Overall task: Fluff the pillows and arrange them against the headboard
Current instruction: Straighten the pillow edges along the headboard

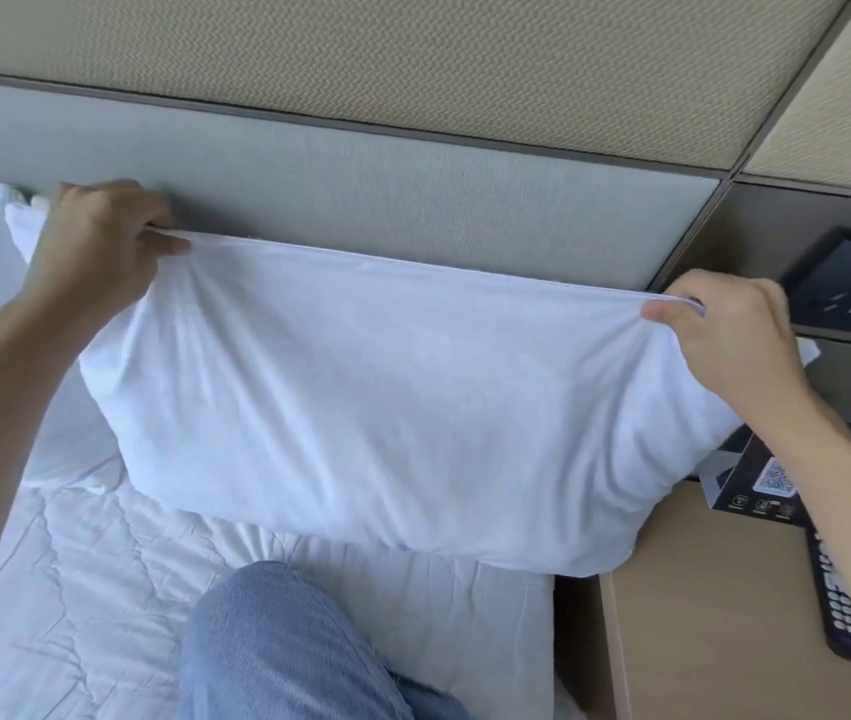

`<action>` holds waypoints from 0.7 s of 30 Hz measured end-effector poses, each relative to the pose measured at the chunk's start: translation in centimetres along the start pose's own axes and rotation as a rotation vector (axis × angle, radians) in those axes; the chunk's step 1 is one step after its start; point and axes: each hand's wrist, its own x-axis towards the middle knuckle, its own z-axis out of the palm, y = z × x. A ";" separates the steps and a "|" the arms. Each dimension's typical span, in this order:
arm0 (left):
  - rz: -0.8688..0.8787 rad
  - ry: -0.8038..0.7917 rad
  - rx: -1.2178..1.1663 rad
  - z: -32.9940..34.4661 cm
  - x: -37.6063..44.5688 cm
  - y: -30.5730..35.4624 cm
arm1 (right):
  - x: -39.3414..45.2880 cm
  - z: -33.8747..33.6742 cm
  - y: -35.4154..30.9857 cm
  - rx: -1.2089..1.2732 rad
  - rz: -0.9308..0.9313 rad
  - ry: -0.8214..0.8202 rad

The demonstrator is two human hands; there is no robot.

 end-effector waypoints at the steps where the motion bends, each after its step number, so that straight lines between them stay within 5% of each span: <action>1: -0.008 0.007 0.006 -0.1 0.3 0.2 | 0.3 -0.1 -0.2 0.008 -0.008 0.028; 8: -0.045 -0.039 0.086 1.3 -1.5 -1.6 | -0.9 -0.2 0.2 -0.017 0.125 -0.123; 14: -0.076 0.046 0.042 0.3 -0.4 -4.6 | -1.4 -0.9 -0.5 -0.068 0.224 -0.034; 21: -0.076 0.011 0.121 -0.9 -1.2 -4.8 | -0.4 2.6 -7.1 -0.078 0.061 -0.113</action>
